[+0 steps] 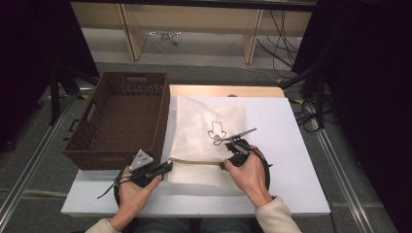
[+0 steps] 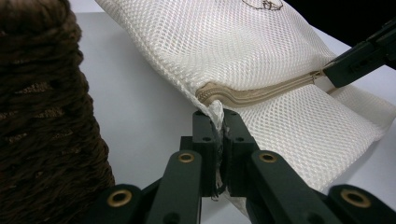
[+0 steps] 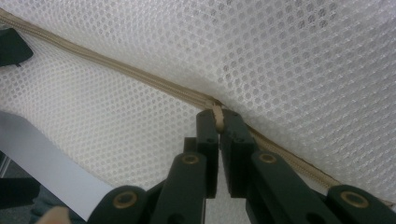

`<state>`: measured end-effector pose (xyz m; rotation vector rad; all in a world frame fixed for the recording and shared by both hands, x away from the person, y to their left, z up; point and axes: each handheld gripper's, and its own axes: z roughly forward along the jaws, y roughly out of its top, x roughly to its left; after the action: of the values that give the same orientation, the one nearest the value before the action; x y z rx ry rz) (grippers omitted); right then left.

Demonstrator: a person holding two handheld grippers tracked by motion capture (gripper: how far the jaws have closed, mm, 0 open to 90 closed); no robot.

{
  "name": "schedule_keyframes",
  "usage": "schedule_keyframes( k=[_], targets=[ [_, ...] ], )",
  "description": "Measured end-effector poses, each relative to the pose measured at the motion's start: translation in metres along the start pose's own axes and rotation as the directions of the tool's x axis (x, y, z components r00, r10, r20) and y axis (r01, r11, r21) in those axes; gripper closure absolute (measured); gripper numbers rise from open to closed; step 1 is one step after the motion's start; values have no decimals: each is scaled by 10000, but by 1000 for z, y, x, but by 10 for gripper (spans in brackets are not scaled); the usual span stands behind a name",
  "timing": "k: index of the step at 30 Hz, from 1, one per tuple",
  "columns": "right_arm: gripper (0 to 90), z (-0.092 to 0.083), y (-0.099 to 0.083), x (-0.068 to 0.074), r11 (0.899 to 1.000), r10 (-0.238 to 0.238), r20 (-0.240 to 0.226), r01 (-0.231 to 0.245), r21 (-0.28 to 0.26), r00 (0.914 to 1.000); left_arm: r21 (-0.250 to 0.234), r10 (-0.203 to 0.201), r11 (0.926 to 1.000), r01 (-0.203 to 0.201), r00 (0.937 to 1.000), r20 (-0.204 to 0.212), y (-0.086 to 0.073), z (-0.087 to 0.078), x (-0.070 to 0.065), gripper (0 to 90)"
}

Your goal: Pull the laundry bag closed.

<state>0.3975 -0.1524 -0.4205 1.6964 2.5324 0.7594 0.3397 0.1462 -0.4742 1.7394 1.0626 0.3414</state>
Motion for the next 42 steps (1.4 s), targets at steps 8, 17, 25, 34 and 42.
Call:
schedule_keyframes(
  k=[8,17,25,34,42],
  targets=[
    [877,-2,0,-3,9999,24,17,-24,-101,10000,2,32,10000,-32,10000,-57,0,0,0,856],
    [877,-2,-1,-3,10000,51,98,-51,-69,9999,-7,-131,9999,131,9999,-88,0,0,0,855],
    [877,-3,-2,-6,9998,206,88,-205,-47,9998,24,0,10000,0,10000,-72,0,0,0,855],
    [876,-5,-3,-8,9993,367,169,-367,-33,9992,-2,35,10000,-35,10000,-77,0,0,0,855],
    [877,-5,-5,-10,9994,341,136,-341,-50,9993,7,-106,9999,106,9999,-135,0,0,-1,855]
  ],
)
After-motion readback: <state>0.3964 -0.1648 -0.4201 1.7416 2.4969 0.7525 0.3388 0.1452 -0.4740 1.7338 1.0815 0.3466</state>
